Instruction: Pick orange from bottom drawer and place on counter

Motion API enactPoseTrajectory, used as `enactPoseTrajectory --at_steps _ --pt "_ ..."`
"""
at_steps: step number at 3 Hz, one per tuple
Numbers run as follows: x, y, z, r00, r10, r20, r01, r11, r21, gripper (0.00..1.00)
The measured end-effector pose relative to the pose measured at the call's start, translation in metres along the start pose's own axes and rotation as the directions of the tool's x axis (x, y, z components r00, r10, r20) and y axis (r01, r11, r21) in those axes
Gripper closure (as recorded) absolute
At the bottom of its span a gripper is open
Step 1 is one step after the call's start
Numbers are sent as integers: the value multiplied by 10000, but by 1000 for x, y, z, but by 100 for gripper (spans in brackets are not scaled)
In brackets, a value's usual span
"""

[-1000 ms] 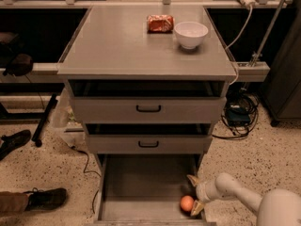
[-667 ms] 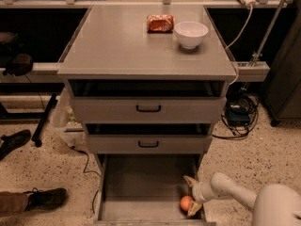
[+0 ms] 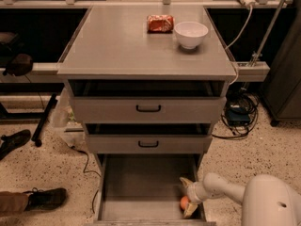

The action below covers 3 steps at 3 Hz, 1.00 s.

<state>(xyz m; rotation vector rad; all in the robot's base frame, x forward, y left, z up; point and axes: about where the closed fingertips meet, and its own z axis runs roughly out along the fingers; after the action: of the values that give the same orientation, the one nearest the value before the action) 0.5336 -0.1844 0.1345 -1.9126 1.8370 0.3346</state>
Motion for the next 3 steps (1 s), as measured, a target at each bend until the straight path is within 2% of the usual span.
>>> enactPoseTrajectory --at_steps 1,2,3 --pt "5 4 7 9997 47 -237 -50 9999 -149 0" --pt "17 9 11 9987 213 -467 -226 9994 -272 12" --pt "23 14 12 9979 309 -570 -328 9989 -331 31"
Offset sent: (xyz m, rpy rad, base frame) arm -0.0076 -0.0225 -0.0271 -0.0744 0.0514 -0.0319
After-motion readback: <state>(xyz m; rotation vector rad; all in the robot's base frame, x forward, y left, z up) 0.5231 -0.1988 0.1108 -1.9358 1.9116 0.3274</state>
